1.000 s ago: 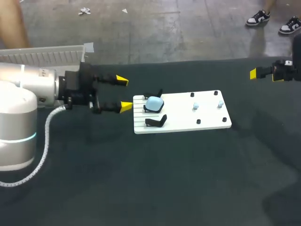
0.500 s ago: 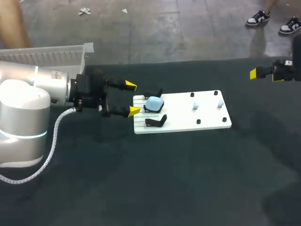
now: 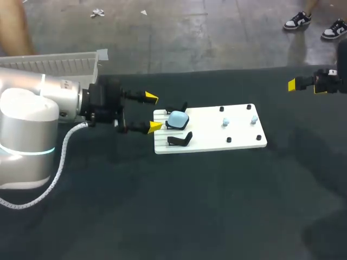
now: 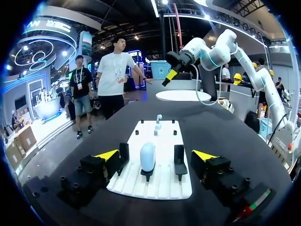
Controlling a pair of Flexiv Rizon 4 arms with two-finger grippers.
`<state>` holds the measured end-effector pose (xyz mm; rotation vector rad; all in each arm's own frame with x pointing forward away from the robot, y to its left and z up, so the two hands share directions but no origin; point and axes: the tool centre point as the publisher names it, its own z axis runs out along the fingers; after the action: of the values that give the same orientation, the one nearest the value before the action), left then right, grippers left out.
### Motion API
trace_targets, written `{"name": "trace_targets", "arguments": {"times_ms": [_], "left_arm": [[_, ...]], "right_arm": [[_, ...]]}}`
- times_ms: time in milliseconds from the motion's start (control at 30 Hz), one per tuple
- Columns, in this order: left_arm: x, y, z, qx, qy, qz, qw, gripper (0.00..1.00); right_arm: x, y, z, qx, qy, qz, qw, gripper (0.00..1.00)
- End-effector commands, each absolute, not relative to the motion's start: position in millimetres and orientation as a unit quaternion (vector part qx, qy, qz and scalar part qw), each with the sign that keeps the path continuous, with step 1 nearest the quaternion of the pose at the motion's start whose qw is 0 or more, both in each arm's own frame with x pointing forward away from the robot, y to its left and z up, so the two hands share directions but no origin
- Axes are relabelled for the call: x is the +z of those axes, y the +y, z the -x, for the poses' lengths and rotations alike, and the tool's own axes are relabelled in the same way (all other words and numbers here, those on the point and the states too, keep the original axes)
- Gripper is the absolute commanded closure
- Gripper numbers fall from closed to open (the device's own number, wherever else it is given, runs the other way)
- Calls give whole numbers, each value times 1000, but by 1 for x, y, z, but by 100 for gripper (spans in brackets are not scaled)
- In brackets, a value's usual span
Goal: Pick up each earbud case from the left stands, insert the matching earbuds, close the lid, and place the case in the box.
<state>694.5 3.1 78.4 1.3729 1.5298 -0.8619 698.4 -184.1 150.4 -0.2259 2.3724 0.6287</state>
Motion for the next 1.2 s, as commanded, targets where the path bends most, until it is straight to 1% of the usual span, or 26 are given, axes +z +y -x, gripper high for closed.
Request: {"name": "trace_targets", "arguments": {"times_ms": [33, 433, 833, 900, 933, 1000, 1067, 1100, 1133, 1167, 1200], "left_arm": [[67, -5, -703, -352, 615, -558, 431, 0], [47, -14, -721, -331, 643, -557, 408, 0], [40, -23, -715, -318, 645, -569, 399, 0], [38, -24, -716, -318, 645, -569, 399, 5], [38, -25, -716, -319, 645, -569, 399, 13], [37, -26, -716, -320, 645, -568, 398, 19], [37, -27, -716, -321, 644, -568, 399, 21], [37, -28, -716, -322, 643, -569, 399, 32], [37, -28, -715, -322, 643, -568, 399, 46], [37, -29, -715, -323, 643, -568, 399, 53], [37, -29, -715, -324, 642, -569, 399, 57]], "right_arm": [[150, -184, -699, 241, 908, 87, 332, 0], [150, -184, -699, 241, 908, 87, 332, 0], [150, -184, -699, 241, 908, 87, 332, 0], [150, -184, -699, 241, 908, 87, 332, 0], [150, -184, -699, 241, 908, 87, 332, 0], [150, -184, -699, 241, 908, 87, 332, 0], [150, -184, -699, 241, 908, 87, 332, 0], [150, -184, -699, 241, 908, 87, 332, 0], [150, -184, -699, 241, 908, 87, 332, 0], [150, -184, -699, 241, 908, 87, 332, 0], [150, -184, -699, 241, 908, 87, 332, 0]]}}
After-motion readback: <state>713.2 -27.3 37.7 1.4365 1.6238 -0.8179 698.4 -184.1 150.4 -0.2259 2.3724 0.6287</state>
